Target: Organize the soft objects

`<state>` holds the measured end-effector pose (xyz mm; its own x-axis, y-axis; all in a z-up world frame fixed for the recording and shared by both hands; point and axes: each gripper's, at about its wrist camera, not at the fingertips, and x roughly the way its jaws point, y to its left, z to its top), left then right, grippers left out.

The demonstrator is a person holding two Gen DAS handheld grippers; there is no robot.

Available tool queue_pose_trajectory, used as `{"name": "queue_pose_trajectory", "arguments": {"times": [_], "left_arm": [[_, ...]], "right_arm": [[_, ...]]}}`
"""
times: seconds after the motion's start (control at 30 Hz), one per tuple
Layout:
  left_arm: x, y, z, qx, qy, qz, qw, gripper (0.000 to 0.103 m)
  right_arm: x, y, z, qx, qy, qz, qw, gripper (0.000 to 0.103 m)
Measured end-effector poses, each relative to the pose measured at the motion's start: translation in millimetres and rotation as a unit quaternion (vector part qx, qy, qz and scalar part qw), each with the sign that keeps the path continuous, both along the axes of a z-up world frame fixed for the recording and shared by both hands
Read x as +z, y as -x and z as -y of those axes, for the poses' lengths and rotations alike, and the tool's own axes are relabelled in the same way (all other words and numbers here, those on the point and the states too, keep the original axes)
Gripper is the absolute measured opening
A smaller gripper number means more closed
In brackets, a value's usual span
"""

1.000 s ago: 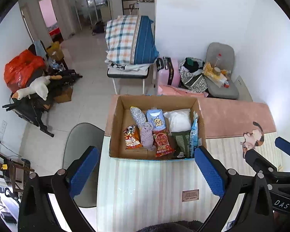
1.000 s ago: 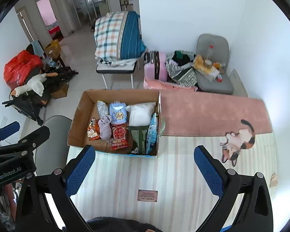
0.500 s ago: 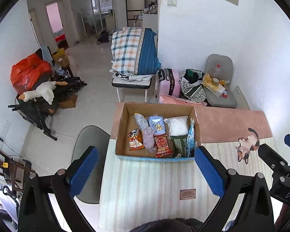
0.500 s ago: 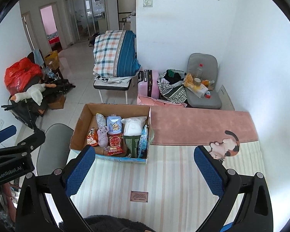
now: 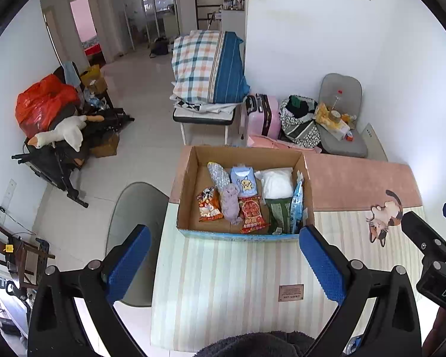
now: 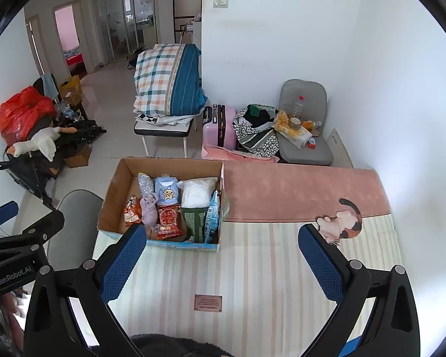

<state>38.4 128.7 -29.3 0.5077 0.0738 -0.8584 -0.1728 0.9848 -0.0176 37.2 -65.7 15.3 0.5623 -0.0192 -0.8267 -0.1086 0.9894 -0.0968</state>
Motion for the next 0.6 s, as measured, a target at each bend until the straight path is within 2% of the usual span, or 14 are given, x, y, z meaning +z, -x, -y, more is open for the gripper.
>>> {"name": "queue_pose_trajectory", "arguments": {"times": [0.6], "left_arm": [[-6,-6,0,-0.001,-0.001,-0.007,1.0,0.102]], "right_arm": [[-12,-9,0,0.002,-0.001,-0.012,1.0,0.103]]}}
